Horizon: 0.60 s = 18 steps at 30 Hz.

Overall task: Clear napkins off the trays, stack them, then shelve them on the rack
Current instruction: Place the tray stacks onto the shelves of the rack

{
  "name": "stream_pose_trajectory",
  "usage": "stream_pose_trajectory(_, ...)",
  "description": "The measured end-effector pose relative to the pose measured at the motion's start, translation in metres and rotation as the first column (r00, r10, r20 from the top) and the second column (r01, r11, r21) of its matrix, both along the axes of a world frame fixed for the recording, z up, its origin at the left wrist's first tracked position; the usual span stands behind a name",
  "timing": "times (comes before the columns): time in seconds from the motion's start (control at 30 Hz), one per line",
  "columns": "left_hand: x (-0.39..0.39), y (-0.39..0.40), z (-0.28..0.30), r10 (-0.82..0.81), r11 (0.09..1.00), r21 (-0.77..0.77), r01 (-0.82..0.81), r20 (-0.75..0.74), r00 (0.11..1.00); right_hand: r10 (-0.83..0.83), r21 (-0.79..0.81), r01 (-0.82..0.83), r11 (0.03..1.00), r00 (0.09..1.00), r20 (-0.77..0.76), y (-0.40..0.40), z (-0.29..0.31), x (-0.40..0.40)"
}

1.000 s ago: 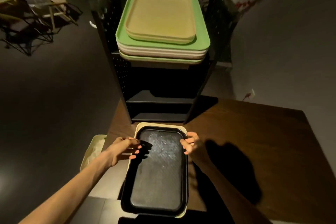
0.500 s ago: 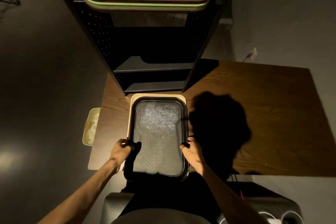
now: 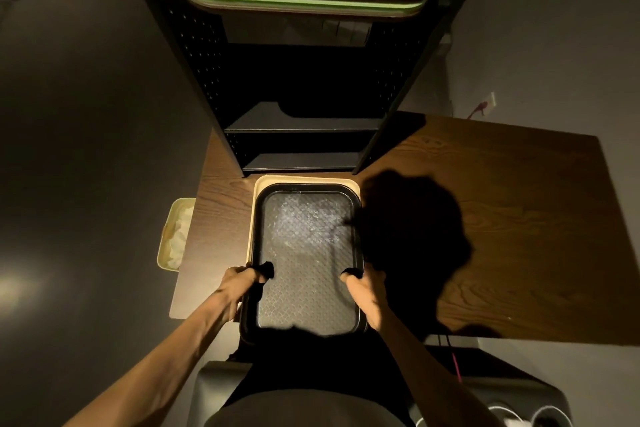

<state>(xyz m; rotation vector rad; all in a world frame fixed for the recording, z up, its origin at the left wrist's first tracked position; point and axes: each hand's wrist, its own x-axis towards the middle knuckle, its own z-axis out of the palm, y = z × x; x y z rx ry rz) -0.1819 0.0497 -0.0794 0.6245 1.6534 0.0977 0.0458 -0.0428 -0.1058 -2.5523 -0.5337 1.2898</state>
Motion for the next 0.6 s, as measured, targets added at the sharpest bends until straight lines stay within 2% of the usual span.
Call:
stream_pose_trajectory(0.17, -0.005, -0.005, -0.006, -0.012, 0.999, 0.040, 0.012, -0.001, 1.000, -0.083, -0.063, 0.078, 0.995, 0.994, -0.077, 0.007, 0.000, 0.012)
stream_pose_trajectory(0.33, -0.014, -0.011, -0.006, 0.004, 0.996, 0.094, -0.008, 0.046, 0.999, -0.102, -0.026, 0.099, 0.995, 0.986, -0.133, 0.011, -0.005, 0.020)
stream_pose_trajectory(0.43, -0.010, -0.009, 0.007, 0.089, 0.993, 0.065, -0.099, 0.140, 0.986, -0.123, -0.010, 0.123, 0.992, 0.977, -0.175, 0.006, -0.015, 0.022)
stream_pose_trajectory(0.53, 0.001, -0.011, 0.022, 0.094, 0.996, -0.015, -0.094, 0.301, 0.949, -0.167, -0.018, 0.168, 0.986, 0.959, -0.228, -0.011, -0.088, 0.044)
stream_pose_trajectory(0.6, 0.003, -0.016, 0.020, 0.123, 0.992, -0.012, -0.127, 0.341, 0.932, -0.210, -0.012, 0.216, 0.976, 0.935, -0.287, -0.010, -0.077, 0.044)
